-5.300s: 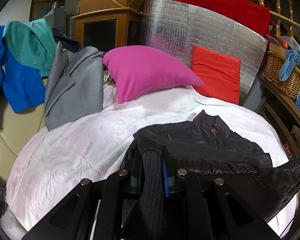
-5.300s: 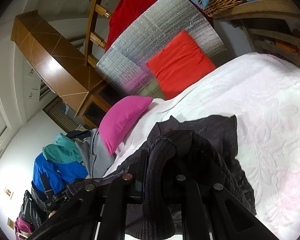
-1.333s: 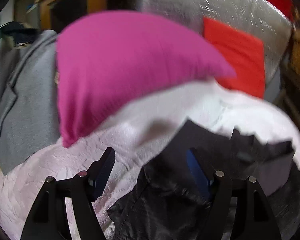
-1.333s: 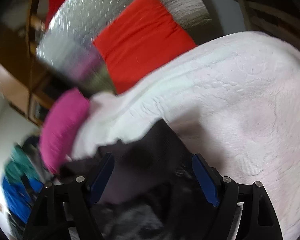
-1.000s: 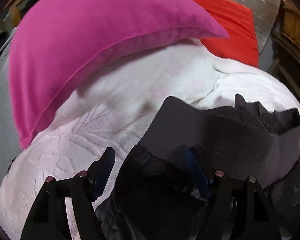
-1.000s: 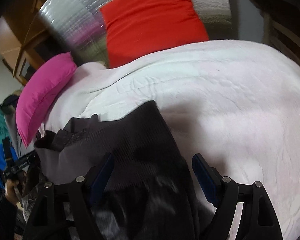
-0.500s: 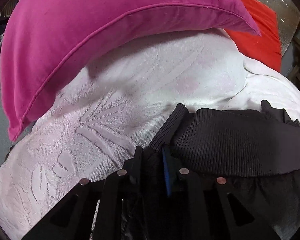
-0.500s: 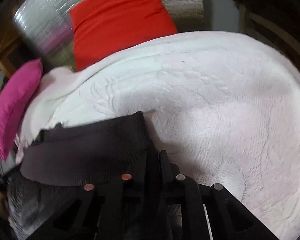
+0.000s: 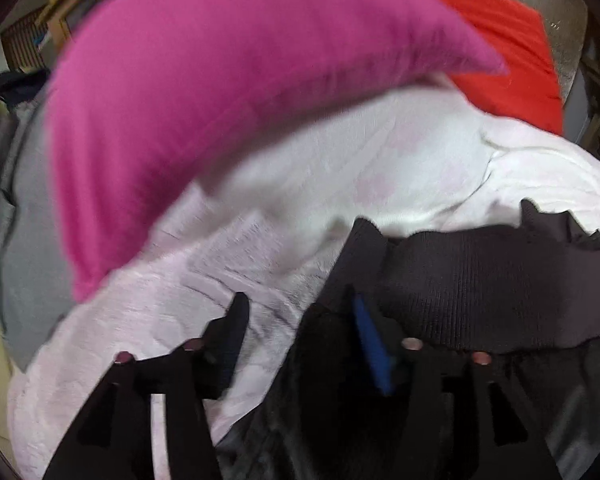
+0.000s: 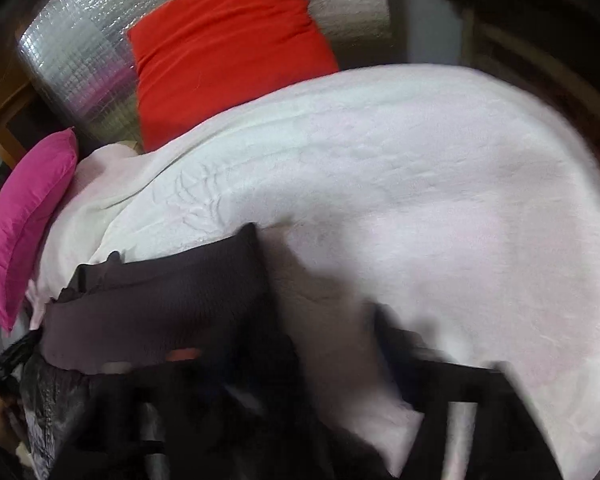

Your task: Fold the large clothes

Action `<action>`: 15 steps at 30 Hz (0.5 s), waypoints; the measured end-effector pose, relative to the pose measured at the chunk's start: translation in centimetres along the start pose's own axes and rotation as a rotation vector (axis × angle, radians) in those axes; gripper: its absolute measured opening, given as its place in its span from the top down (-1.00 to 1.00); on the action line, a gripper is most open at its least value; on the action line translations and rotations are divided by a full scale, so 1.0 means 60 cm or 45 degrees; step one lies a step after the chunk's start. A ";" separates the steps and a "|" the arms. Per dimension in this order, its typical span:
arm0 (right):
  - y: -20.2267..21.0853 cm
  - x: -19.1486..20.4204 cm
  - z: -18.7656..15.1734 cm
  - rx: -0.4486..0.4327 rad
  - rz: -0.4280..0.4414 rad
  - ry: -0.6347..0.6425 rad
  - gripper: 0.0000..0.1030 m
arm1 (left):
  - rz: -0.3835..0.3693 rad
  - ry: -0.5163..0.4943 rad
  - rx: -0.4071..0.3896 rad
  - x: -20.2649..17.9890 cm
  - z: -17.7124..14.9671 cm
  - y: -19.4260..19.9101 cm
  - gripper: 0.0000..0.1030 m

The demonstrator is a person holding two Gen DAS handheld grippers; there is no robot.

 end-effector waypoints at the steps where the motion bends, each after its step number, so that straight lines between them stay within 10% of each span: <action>1: 0.019 -0.001 -0.001 -0.021 -0.004 -0.005 -0.52 | 0.016 -0.005 -0.028 0.004 0.001 0.019 -0.12; 6: 0.109 0.042 -0.017 -0.144 -0.016 0.084 -0.52 | 0.118 -0.019 -0.195 0.011 -0.014 0.127 -0.13; 15: 0.170 0.220 -0.199 -0.221 0.016 0.410 -0.52 | -0.118 -0.123 -0.250 -0.143 -0.144 0.234 -0.26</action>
Point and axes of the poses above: each gripper's, at about its wrist camera, not at the fingertips, and y roughly against the way its jaws point, x to its left, z to its top, the point moved 4 cm from there along -y, roughly the way its jaws point, and after that the axes turned 1 degree about x, right-handed, at the moved point
